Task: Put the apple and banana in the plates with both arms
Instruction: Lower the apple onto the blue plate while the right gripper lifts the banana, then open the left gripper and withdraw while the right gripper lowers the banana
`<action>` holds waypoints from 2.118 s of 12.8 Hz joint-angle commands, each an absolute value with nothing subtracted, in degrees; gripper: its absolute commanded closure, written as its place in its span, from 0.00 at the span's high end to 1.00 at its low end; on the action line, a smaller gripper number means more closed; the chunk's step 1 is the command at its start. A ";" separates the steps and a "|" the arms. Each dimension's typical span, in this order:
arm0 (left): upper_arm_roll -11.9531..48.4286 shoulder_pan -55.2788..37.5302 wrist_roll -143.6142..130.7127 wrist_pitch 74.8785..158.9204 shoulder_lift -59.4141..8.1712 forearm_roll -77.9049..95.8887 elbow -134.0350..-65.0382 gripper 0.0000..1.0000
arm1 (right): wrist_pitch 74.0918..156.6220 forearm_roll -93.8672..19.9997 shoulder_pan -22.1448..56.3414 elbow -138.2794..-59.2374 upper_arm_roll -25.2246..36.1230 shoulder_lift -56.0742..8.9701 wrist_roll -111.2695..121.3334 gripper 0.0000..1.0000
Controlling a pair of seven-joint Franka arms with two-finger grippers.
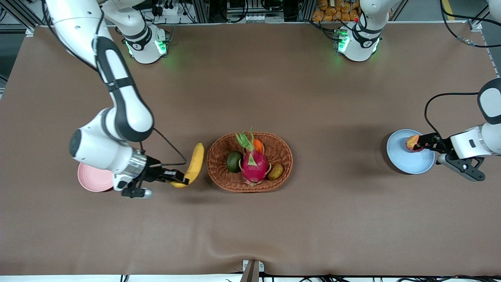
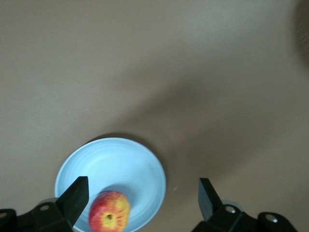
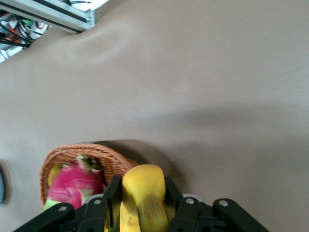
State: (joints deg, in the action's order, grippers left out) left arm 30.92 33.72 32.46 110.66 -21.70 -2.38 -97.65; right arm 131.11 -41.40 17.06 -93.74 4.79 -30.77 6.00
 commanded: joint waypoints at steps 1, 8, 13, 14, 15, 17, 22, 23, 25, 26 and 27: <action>29.36 29.80 27.61 105.74 -18.47 -2.29 -95.71 1.00 | 127.72 -35.70 16.61 -95.89 6.67 -27.51 5.54 0.01; 7.40 7.21 20.48 100.63 -10.02 -1.76 -94.13 1.00 | 120.76 -23.76 16.17 -104.06 17.73 -16.88 15.97 0.01; -0.35 -0.52 17.42 97.05 -5.82 -1.06 -93.07 1.00 | 121.81 -22.06 7.75 -103.63 19.77 -21.61 32.94 0.01; -0.35 -0.70 12.09 95.38 -3.28 -0.71 -93.95 1.00 | 123.03 -21.02 6.86 -103.19 19.78 -23.01 33.65 0.01; -0.18 -0.79 7.43 94.14 -2.64 -0.79 -93.69 1.00 | 125.14 -19.00 6.68 -103.18 19.69 -24.16 33.66 0.01; -0.44 -0.79 7.20 91.42 -0.01 -0.70 -94.04 1.00 | 128.66 -17.67 6.77 -103.18 19.60 -26.62 33.84 0.01; -1.75 -0.70 6.50 84.90 6.50 -0.62 -94.22 1.00 | 135.43 -18.54 7.12 -103.09 19.34 -31.64 33.49 0.13; -2.80 -0.70 6.68 84.64 7.03 -0.62 -94.31 1.00 | 135.35 -18.54 7.12 -103.01 19.34 -31.55 33.49 0.35; -3.25 -1.66 5.37 85.51 5.90 -0.79 -93.96 1.00 | 135.00 -18.54 7.12 -102.48 19.34 -31.55 33.23 1.00; -3.25 -1.84 4.93 86.91 5.19 -0.70 -93.35 1.00 | 134.91 -18.54 7.21 -102.31 19.34 -31.29 33.05 1.00; -3.25 -1.93 1.53 88.49 5.10 0.25 -93.34 1.00 | 134.39 -18.54 7.38 -102.30 19.34 -30.68 33.05 1.00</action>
